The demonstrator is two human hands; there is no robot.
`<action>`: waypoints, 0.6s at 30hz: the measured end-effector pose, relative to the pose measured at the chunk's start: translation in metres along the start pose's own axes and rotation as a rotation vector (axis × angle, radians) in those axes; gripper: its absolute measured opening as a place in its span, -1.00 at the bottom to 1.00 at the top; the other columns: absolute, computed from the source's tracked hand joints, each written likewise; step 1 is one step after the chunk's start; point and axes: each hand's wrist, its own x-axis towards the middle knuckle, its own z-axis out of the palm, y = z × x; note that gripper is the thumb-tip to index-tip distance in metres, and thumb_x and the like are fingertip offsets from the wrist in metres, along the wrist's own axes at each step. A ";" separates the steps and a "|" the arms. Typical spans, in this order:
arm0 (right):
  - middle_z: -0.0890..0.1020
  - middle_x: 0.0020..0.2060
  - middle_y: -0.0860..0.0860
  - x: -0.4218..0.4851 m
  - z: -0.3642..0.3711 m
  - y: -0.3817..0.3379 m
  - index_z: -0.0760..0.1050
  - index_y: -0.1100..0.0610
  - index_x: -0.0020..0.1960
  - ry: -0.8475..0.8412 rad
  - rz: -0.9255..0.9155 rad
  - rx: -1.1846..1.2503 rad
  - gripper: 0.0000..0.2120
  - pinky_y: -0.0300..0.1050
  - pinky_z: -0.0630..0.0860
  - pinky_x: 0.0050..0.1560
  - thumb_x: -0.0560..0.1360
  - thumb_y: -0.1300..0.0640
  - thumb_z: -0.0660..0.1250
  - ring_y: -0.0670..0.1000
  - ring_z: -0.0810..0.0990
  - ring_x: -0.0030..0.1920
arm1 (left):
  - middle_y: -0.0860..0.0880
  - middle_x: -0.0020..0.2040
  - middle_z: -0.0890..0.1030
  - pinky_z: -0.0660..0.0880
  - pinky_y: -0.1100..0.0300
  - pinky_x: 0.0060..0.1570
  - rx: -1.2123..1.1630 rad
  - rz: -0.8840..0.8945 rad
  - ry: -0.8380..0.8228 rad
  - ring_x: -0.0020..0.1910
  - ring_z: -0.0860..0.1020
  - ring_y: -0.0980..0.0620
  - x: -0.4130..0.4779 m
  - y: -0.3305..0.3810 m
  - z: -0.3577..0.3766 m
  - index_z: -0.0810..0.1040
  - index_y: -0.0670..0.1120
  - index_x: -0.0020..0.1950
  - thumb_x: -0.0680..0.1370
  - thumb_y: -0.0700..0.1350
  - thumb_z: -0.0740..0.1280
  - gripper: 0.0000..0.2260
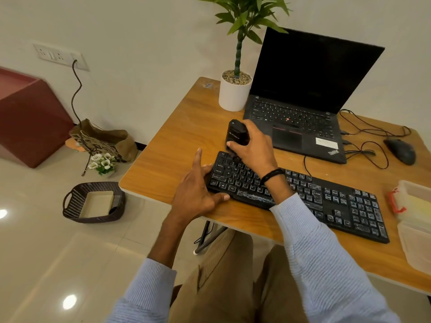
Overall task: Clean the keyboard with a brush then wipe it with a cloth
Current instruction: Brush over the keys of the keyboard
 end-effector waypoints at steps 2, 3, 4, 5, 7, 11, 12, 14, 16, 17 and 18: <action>0.64 0.03 -0.12 -0.001 0.001 -0.003 0.45 -0.06 0.26 0.036 -0.020 0.037 -0.53 -0.31 0.54 -0.03 0.41 -0.03 0.51 -0.14 0.60 0.00 | 0.06 0.50 0.46 0.27 -0.21 0.49 -0.001 -0.002 0.001 0.53 0.34 -0.05 0.000 -0.001 0.000 -0.30 0.06 0.64 0.31 0.30 0.57 0.26; 0.63 0.01 -0.14 -0.001 0.001 -0.003 0.45 -0.05 0.25 0.032 -0.030 0.057 -0.54 -0.40 0.50 -0.09 0.41 -0.05 0.50 -0.18 0.59 -0.03 | 0.07 0.50 0.46 0.27 -0.21 0.49 -0.004 -0.004 0.002 0.53 0.34 -0.05 0.001 -0.001 0.000 -0.30 0.06 0.64 0.31 0.30 0.57 0.26; 0.63 -0.01 -0.15 -0.001 0.001 -0.003 0.46 -0.05 0.24 0.022 -0.036 0.062 -0.55 -0.44 0.46 -0.14 0.41 -0.06 0.50 -0.20 0.59 -0.06 | 0.07 0.49 0.47 0.27 -0.19 0.49 -0.006 -0.006 0.003 0.53 0.34 -0.05 0.000 -0.001 0.000 -0.30 0.06 0.65 0.31 0.30 0.58 0.26; 0.63 -0.01 -0.15 -0.002 0.002 -0.002 0.45 -0.04 0.24 0.012 -0.041 0.057 -0.55 -0.41 0.48 -0.14 0.41 -0.06 0.50 -0.19 0.59 -0.07 | 0.06 0.49 0.47 0.27 -0.18 0.50 -0.007 -0.006 0.004 0.53 0.34 -0.05 0.000 -0.001 0.000 -0.29 0.05 0.65 0.31 0.29 0.58 0.26; 0.64 0.02 -0.11 -0.002 0.004 0.002 0.44 -0.05 0.26 0.022 -0.038 0.026 -0.54 -0.26 0.56 -0.07 0.42 -0.04 0.49 -0.12 0.60 -0.04 | 0.06 0.49 0.47 0.27 -0.14 0.49 -0.006 -0.004 0.009 0.52 0.34 -0.06 0.000 -0.001 0.000 -0.29 0.05 0.65 0.32 0.27 0.59 0.25; 0.63 0.03 -0.11 -0.003 0.002 0.004 0.45 -0.05 0.24 0.013 -0.028 0.049 -0.56 -0.25 0.55 -0.06 0.42 -0.02 0.50 -0.12 0.59 -0.02 | 0.06 0.48 0.48 0.27 -0.17 0.49 -0.013 -0.007 0.015 0.52 0.34 -0.06 0.000 -0.003 0.001 -0.28 0.08 0.65 0.33 0.27 0.58 0.24; 0.63 0.00 -0.13 -0.003 0.001 0.003 0.47 -0.04 0.21 -0.042 -0.029 0.085 -0.57 -0.29 0.52 -0.10 0.41 -0.04 0.51 -0.13 0.60 -0.04 | 0.05 0.48 0.49 0.27 -0.17 0.49 -0.017 -0.008 0.016 0.52 0.34 -0.06 0.000 -0.003 0.001 -0.28 0.09 0.65 0.32 0.28 0.58 0.23; 0.63 -0.01 -0.13 -0.004 0.003 0.002 0.48 -0.04 0.20 -0.127 -0.036 0.102 -0.56 -0.35 0.49 -0.15 0.39 -0.08 0.52 -0.17 0.59 -0.07 | 0.04 0.48 0.49 0.27 -0.15 0.50 -0.018 -0.007 0.018 0.52 0.34 -0.06 0.000 -0.004 0.001 -0.28 0.09 0.65 0.33 0.28 0.58 0.23; 0.63 0.02 -0.10 -0.004 0.006 0.002 0.45 -0.02 0.24 -0.084 -0.030 0.084 -0.53 -0.46 0.45 -0.19 0.41 -0.06 0.51 -0.21 0.58 -0.08 | 0.04 0.48 0.48 0.27 -0.12 0.50 -0.016 -0.004 0.019 0.52 0.34 -0.05 0.000 -0.004 0.001 -0.27 0.08 0.65 0.34 0.26 0.58 0.23; 0.63 0.04 -0.09 -0.004 0.007 0.002 0.44 -0.02 0.27 -0.022 -0.031 0.072 -0.53 -0.46 0.47 -0.16 0.42 -0.04 0.50 -0.20 0.59 -0.07 | 0.04 0.48 0.48 0.27 -0.12 0.50 -0.015 -0.003 0.018 0.52 0.35 -0.04 0.000 -0.004 0.001 -0.27 0.07 0.65 0.34 0.26 0.58 0.22; 0.63 0.05 -0.08 -0.004 0.007 0.002 0.43 -0.03 0.28 0.032 -0.038 0.059 -0.52 -0.39 0.50 -0.11 0.43 -0.03 0.49 -0.15 0.60 -0.03 | 0.05 0.48 0.48 0.27 -0.12 0.50 -0.015 -0.003 0.018 0.52 0.35 -0.04 0.000 -0.004 0.001 -0.27 0.07 0.65 0.34 0.26 0.58 0.22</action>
